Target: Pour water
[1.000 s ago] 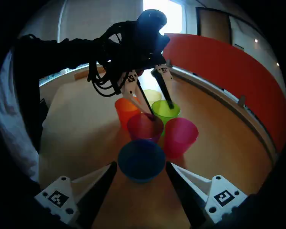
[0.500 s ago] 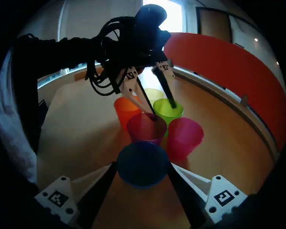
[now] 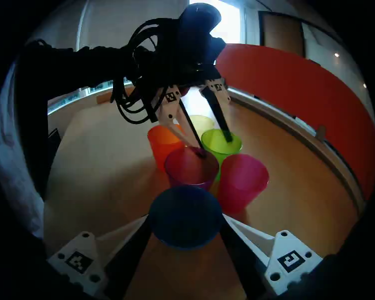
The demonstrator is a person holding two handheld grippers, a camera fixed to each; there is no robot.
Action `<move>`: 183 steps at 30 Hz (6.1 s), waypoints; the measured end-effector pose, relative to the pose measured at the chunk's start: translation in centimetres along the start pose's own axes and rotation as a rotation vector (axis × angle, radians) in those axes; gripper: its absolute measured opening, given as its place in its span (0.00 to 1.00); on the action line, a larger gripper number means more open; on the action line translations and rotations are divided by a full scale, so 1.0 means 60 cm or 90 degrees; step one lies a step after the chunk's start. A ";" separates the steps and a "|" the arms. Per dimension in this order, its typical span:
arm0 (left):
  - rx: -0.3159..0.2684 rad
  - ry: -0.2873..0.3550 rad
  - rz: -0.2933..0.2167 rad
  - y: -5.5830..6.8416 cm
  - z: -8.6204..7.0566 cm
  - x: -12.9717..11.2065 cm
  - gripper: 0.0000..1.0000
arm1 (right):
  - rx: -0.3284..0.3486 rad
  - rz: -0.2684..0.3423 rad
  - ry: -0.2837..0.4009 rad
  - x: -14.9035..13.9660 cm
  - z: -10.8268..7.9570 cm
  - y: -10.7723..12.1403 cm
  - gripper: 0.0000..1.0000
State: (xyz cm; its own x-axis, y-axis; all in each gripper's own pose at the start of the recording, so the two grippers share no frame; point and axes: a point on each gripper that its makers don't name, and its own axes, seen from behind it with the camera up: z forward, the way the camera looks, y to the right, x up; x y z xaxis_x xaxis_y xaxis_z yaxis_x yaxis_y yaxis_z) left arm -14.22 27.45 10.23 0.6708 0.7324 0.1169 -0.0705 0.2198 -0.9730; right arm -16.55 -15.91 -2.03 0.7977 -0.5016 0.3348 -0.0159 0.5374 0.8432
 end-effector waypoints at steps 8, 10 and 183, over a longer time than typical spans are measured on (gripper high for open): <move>0.002 0.001 0.001 0.000 0.001 0.001 0.86 | -0.001 0.001 0.008 0.001 0.000 0.000 0.91; 0.004 0.001 0.003 0.000 0.001 0.001 0.86 | -0.002 0.002 0.011 0.001 0.000 0.000 0.91; 0.236 0.437 -0.164 -0.004 -0.315 0.107 0.86 | -0.063 -0.004 0.365 0.370 -0.118 -0.013 0.91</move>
State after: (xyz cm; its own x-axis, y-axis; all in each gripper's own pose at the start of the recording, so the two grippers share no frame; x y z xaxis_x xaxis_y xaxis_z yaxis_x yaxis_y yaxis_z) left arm 4.07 19.94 7.48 0.9930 0.0997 0.0626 -0.0118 0.6135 -0.7896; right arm 5.42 -22.68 1.77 0.9971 -0.0718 0.0249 0.0242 0.6101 0.7920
